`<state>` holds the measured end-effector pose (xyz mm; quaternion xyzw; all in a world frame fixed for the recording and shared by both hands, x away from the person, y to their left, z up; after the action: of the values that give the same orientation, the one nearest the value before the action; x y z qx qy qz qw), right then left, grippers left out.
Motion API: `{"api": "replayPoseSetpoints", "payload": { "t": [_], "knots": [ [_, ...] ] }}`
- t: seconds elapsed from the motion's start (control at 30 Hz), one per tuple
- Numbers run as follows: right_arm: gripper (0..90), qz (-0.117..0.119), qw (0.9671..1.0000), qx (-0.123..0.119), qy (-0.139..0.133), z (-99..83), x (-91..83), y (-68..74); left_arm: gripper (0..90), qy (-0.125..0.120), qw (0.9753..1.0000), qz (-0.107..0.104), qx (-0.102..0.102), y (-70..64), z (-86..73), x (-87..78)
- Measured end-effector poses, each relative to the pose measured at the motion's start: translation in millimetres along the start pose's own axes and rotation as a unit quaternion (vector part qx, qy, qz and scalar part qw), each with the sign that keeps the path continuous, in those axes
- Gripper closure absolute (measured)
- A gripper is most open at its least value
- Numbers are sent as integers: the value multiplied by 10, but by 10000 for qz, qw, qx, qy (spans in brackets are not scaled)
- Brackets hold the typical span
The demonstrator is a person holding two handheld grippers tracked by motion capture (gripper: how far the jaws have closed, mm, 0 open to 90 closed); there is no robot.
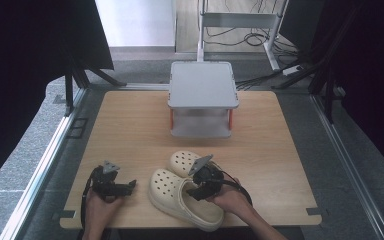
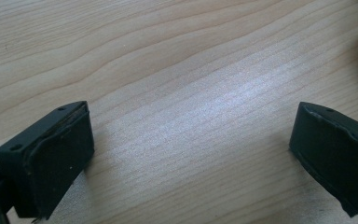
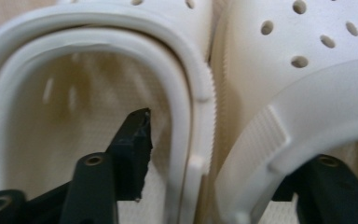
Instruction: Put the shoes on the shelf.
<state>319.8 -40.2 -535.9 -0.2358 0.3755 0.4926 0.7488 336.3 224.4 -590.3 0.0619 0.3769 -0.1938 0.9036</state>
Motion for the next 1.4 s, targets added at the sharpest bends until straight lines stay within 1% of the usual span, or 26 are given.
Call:
{"api": "replayPoseSetpoints", "payload": {
  "t": [0.03, 0.1, 0.13, 0.17, 0.23, 0.33, 0.43, 0.5, 0.53, 0.6, 0.7, 0.87, 1.03, 1.4],
  "knots": [
    [479, -12, 10000, 11, -9, 9, 8, -6, 0, 0, 10000, 1, 0, 0, 0, 0],
    [547, -70, 10000, 65, 21, 18, 19, -33, 0, 1, 10000, 1, 1, 0, 0, 0],
    [558, -76, 9999, 113, 48, 19, 18, -44, 0, 3, 10000, 1, 2, 1, 0, 0],
    [572, -3, 9997, 209, 88, 16, 19, -37, 0, 1, 10000, 0, 0, 0, 0, 0],
    [608, 64, 9996, 250, 105, 16, 18, -35, 0, -2, 10000, 0, -3, 0, 0, 0],
    [639, 56, 9993, 363, 116, 16, 11, -42, 0, 10, 10000, 0, 11, 2, -1, -1],
    [651, 33, 9987, 496, 126, 19, 1, -52, 0, 10, 10000, 0, 11, 2, -1, -2],
    [652, 6, 9987, 483, 159, 14, -8, -56, 0, 10, 10000, 0, 9, 2, -1, -1],
    [654, -1, 9988, 468, 135, 19, -18, -61, 0, 10, 10000, 0, 11, 2, -1, -1],
    [654, 17, 9987, 484, 148, 27, -50, -54, 0, 10, 10000, 0, 11, 2, -1, -2],
    [654, 45, 9986, 504, 121, 56, -118, -52, 0, 11, 10000, 0, 12, 2, -1, -2],
    [655, -20, 9983, 569, 92, 93, -242, -96, 0, 23, 10000, -9, 9, 1, -3, -3],
    [655, -16, 9975, 711, 44, 119, -365, -155, 0, 15, 10000, -9, 3, 0, -2, -2],
    [656, -150, 9971, 739, -54, 234, -657, -285, 0, 14, 10000, -2, 18, 3, -2, -1]
  ]
}}
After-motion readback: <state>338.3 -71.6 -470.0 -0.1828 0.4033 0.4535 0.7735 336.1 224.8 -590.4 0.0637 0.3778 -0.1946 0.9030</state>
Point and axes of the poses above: each handheld gripper's, and its own axes: x roughly forward along the jaws, z roughly out of its top, y roughly to its left, the point moved 9 cm from there along x, roughly forward along the jaws, and after that the axes turned 4 degrees about -y, right-handed, at the moved point
